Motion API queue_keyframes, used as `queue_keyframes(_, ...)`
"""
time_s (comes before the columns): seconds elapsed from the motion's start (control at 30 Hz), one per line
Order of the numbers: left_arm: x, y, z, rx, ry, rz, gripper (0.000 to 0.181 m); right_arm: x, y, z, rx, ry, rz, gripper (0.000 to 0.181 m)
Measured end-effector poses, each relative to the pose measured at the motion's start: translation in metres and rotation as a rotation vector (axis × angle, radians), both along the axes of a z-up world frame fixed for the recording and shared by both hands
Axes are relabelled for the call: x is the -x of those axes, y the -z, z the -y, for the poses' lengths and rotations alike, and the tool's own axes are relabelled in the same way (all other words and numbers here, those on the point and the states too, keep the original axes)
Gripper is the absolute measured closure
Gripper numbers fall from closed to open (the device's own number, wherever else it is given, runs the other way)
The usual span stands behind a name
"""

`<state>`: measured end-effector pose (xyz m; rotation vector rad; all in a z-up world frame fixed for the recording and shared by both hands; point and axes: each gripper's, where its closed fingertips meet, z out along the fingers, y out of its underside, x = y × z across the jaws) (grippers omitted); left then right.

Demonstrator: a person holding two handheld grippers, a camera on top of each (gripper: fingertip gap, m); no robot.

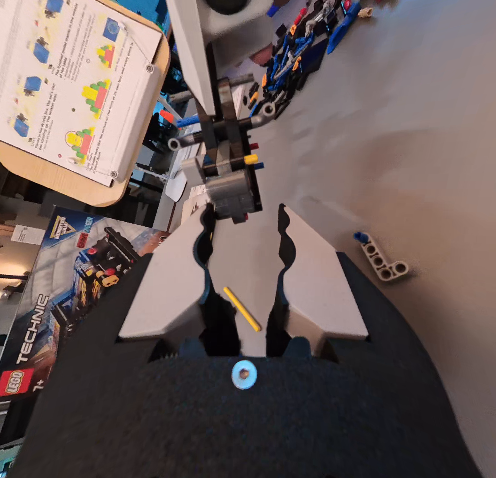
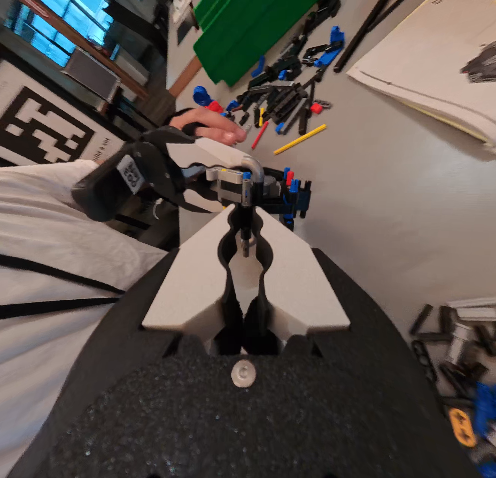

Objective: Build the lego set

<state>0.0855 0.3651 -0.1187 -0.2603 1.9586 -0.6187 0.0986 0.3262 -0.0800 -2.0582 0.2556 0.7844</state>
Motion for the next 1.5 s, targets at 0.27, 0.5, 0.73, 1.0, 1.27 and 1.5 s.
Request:
queue_keyframes(0.27, 0.002, -0.013, 0.005, 0.141, 0.006, 0.001, 0.152, 0.003, -0.005, -0.002, -0.044, -0.018, -0.085, 0.175)
queue_keyframes(0.5, -0.001, -0.029, 0.01, 0.589, 0.061, -0.228, 0.153, -0.009, -0.034, -0.003, -0.254, -0.015, -0.031, 0.156)
queue_keyframes(0.73, -0.008, -0.032, 0.009, 0.89, 0.116, -0.458, 0.153, -0.041, -0.05, 0.009, -0.437, 0.117, 0.106, 0.144)
queue_keyframes(1.0, -0.019, -0.031, 0.009, 1.073, 0.174, -0.664, 0.153, -0.042, -0.015, 0.01, -0.34, 0.083, 0.324, 0.132)
queue_keyframes(1.27, -0.015, -0.04, 0.007, 1.165, 0.249, -0.732, 0.153, -0.023, 0.009, -0.001, -0.321, 0.001, 0.532, 0.122)
queue_keyframes(1.5, -0.006, -0.05, 0.002, 1.262, 0.32, -0.743, 0.153, -0.025, 0.0, -0.008, -0.361, 0.052, 0.321, 0.115)
